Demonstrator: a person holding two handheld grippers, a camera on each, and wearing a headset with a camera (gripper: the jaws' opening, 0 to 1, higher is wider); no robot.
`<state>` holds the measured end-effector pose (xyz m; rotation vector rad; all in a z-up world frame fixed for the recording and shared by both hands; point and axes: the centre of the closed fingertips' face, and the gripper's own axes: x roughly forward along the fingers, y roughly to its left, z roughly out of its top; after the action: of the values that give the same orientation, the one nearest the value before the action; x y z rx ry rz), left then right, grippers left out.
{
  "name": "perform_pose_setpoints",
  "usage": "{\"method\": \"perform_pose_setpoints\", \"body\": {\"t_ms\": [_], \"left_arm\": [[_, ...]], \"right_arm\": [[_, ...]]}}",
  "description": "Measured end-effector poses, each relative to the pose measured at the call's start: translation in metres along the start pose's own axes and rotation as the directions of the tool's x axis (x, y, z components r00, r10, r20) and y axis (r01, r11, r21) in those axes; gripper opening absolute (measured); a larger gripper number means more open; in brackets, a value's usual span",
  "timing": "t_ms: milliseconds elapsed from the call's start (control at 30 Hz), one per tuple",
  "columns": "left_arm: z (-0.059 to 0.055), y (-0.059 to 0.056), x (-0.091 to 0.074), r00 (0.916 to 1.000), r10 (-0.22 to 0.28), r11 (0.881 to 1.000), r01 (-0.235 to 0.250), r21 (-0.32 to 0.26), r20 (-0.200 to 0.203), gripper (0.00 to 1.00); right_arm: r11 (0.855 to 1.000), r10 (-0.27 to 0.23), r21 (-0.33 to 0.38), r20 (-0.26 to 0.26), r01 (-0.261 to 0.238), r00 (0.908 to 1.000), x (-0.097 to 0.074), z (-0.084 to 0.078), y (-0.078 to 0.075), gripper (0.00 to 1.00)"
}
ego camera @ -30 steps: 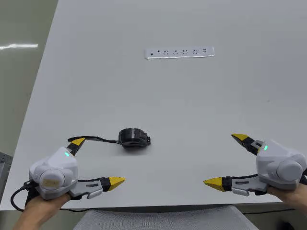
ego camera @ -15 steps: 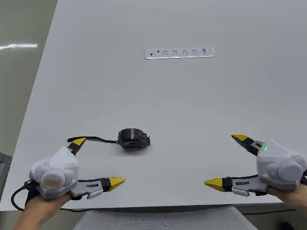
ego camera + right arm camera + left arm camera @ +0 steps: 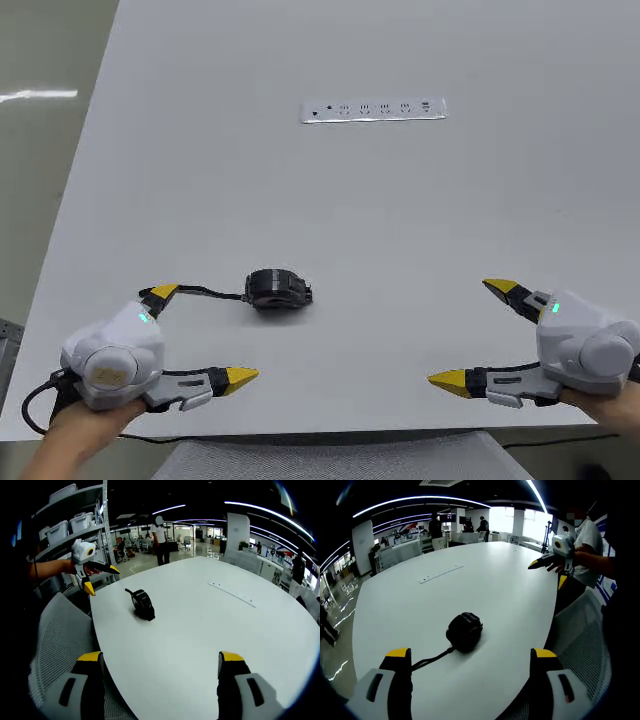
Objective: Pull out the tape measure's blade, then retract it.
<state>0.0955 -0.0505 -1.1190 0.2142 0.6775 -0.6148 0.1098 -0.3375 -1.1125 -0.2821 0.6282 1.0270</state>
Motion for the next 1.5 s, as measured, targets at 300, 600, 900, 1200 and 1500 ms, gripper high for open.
{"method": "perform_pose_setpoints", "body": {"t_ms": [300, 600, 900, 1200, 1500], "left_arm": [[0.002, 0.003, 0.003, 0.9999, -0.007, 1.000, 0.007, 0.016, -0.007, 0.98], [0.001, 0.004, 0.007, 0.9995, -0.019, 0.999, 0.020, 0.036, -0.025, 0.95], [0.005, 0.006, 0.012, 0.9979, -0.048, 0.995, 0.052, 0.091, -0.043, 0.85], [0.012, 0.012, 0.024, 0.9952, -0.071, 0.985, 0.081, 0.154, -0.067, 0.80], [0.017, 0.015, 0.038, 0.9871, -0.120, 0.968, 0.140, 0.207, -0.105, 0.75]], "right_arm": [[1.000, 0.006, -0.010, -0.008, -0.006, 0.9999, 0.001, -0.001, -0.004, 0.96], [0.999, 0.028, -0.037, -0.020, -0.029, 0.9994, 0.003, 0.001, -0.005, 0.93], [0.993, 0.070, -0.090, -0.029, -0.072, 0.9972, 0.009, 0.004, -0.005, 0.89], [0.984, 0.104, -0.140, -0.031, -0.108, 0.9941, 0.019, 0.011, -0.009, 0.84], [0.961, 0.152, -0.227, -0.051, -0.159, 0.9871, 0.036, 0.016, -0.012, 0.76]]}}
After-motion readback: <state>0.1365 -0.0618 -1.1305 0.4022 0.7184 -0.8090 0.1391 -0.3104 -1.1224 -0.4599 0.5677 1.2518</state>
